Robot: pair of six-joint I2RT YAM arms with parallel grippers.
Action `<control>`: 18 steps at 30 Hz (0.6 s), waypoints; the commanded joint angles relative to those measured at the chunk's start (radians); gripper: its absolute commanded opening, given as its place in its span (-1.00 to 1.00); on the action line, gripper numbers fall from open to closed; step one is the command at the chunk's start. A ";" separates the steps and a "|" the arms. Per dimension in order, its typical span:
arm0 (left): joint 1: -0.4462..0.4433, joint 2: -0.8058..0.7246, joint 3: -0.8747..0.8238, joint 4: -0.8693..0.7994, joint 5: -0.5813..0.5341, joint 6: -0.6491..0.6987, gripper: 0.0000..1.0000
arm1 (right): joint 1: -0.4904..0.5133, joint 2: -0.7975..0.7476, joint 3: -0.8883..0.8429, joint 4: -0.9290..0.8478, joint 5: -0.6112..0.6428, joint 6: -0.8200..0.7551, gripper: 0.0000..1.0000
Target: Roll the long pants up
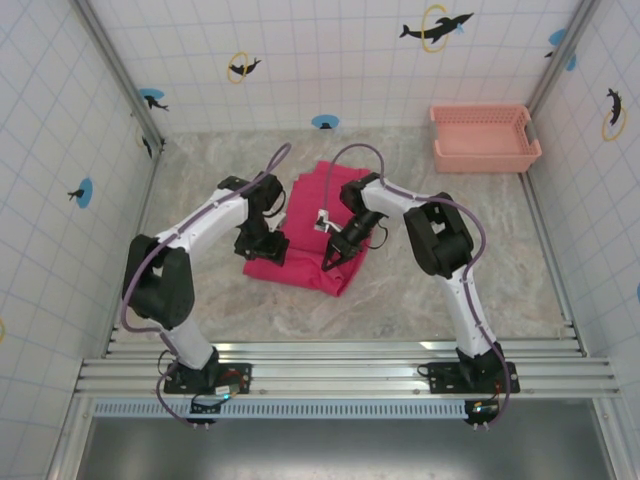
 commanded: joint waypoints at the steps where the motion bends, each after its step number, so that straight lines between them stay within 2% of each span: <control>1: -0.003 0.083 0.014 0.019 -0.008 -0.011 0.54 | -0.001 0.029 0.026 -0.015 -0.010 -0.020 -0.86; 4: -0.002 0.174 0.033 0.016 -0.043 -0.007 0.57 | -0.005 0.014 0.030 -0.024 0.026 -0.032 -0.75; 8: -0.003 0.269 0.042 0.028 -0.039 0.000 0.57 | -0.030 -0.095 0.016 -0.019 0.142 -0.033 -0.33; 11: -0.003 0.302 0.042 0.044 -0.024 -0.003 0.57 | -0.059 -0.197 -0.008 -0.011 0.222 -0.015 -0.12; 15: -0.002 0.332 0.096 0.045 -0.017 0.001 0.59 | -0.066 -0.322 -0.093 0.000 0.261 0.002 0.01; 18: -0.003 0.351 0.123 0.034 -0.017 0.012 0.60 | -0.028 -0.388 -0.162 -0.001 0.293 0.014 0.05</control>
